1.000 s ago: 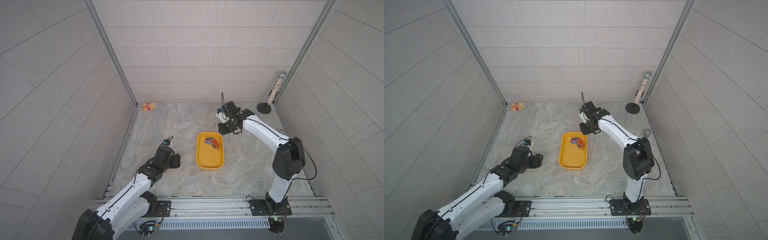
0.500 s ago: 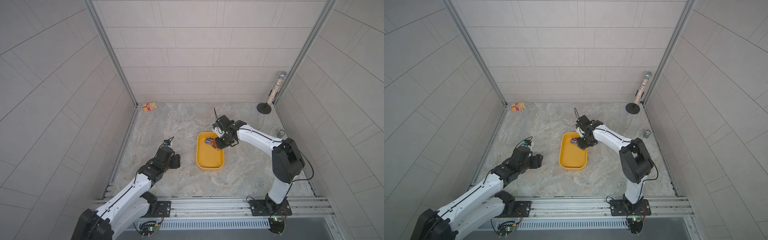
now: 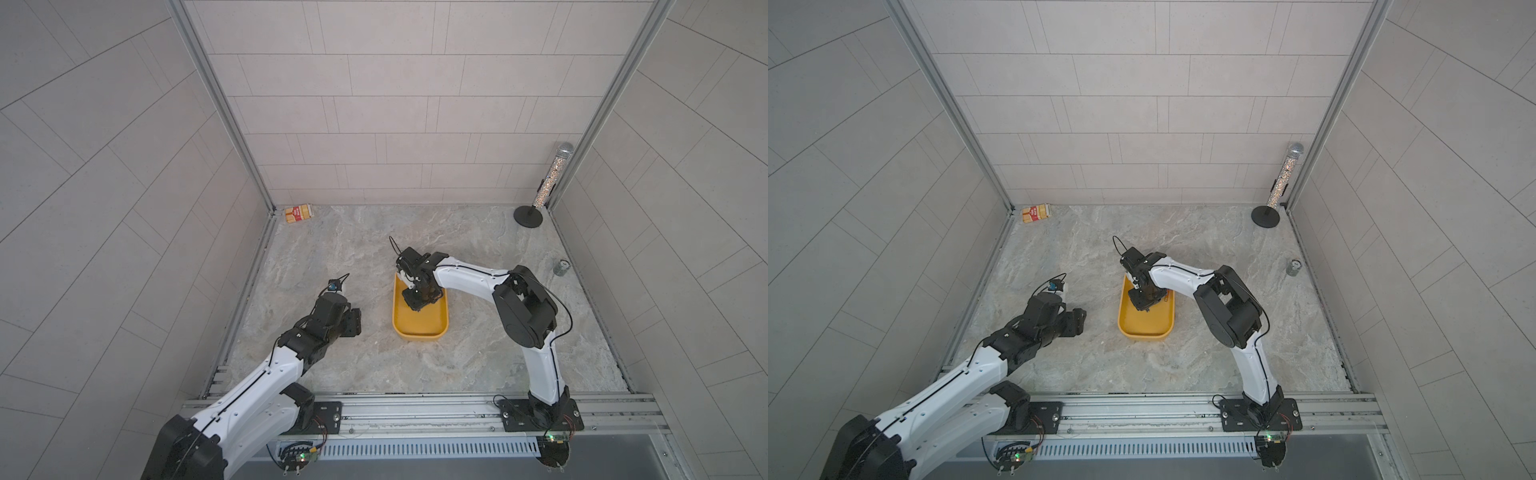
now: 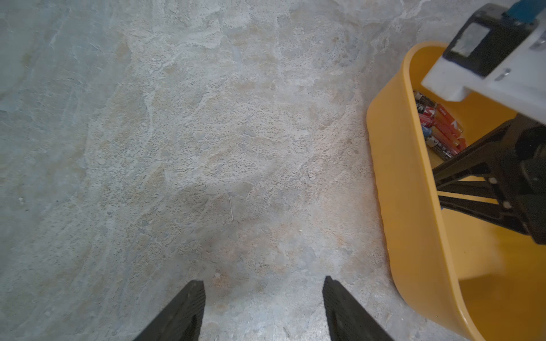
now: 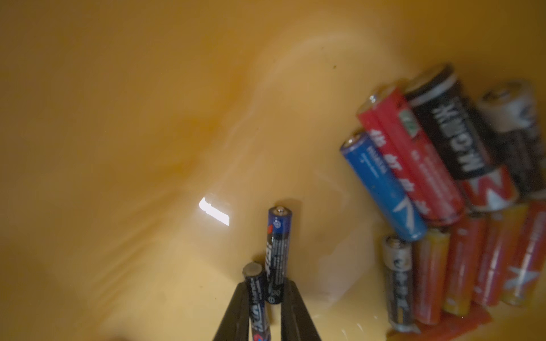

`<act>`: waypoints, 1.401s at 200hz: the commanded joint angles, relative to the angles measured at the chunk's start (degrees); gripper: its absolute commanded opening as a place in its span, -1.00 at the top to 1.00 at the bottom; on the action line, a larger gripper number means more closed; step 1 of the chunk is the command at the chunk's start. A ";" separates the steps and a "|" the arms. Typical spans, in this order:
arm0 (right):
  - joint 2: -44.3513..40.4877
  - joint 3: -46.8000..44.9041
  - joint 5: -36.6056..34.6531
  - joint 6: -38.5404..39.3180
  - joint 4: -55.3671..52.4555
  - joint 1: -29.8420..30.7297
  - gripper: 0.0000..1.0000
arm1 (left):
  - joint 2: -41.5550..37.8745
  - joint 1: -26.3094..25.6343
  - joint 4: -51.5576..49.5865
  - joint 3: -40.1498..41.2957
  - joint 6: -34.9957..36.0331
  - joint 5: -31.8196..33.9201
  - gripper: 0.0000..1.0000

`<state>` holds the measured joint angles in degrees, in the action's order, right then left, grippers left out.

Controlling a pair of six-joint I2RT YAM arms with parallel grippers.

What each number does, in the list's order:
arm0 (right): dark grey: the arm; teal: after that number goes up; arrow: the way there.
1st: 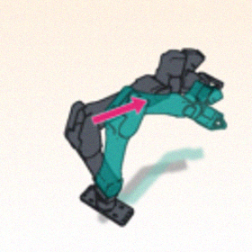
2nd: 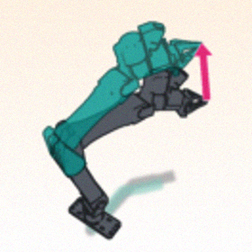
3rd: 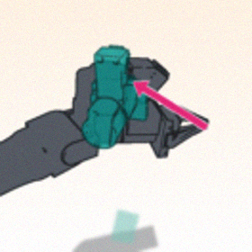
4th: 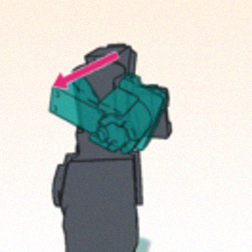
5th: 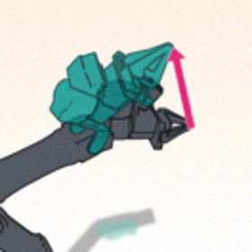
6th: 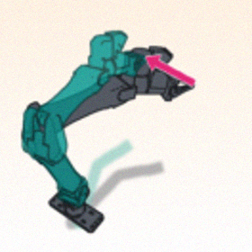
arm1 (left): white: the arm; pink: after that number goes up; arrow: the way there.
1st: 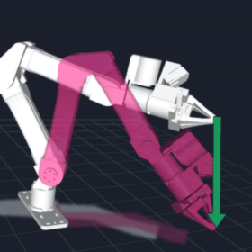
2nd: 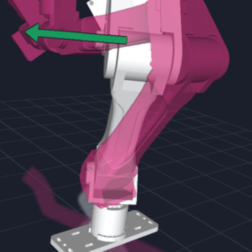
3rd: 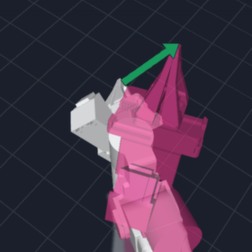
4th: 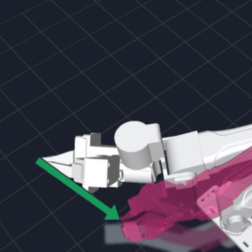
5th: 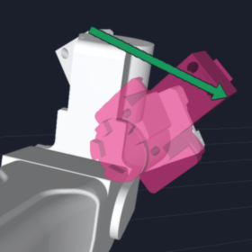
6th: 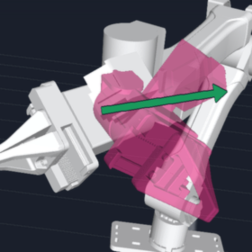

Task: Take the batteries out of the storage box
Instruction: Place the battery in the storage box, then pick up the battery from the storage box.

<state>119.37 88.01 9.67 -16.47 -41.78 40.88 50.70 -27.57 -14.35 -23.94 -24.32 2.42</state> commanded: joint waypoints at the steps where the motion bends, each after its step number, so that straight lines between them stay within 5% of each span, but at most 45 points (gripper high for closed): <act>1: 0.99 1.03 -1.67 -1.00 -0.60 0.51 0.55 | -0.53 -0.51 0.56 -0.40 1.01 1.08 -0.42; 91: -2.11 1.04 -1.17 -1.38 -4.16 0.56 0.18 | 0.12 -0.81 0.62 -0.66 1.10 1.54 -0.42; 203: 1.48 1.58 -2.81 -1.33 -3.91 0.95 0.82 | 0.17 -1.17 0.55 -0.62 1.11 2.20 -0.43; 242: -1.71 2.66 -3.32 -1.53 -6.07 0.86 0.92 | -0.10 -1.28 0.54 -0.67 1.11 2.33 -0.43; 280: -6.90 3.00 0.06 -1.72 -7.92 0.22 0.83 | -0.07 -1.26 0.48 -0.67 1.06 2.24 -0.43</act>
<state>117.99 89.69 7.92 -18.04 -46.85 41.45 50.83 -28.53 -14.33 -23.94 -23.90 3.97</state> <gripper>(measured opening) 0.108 0.714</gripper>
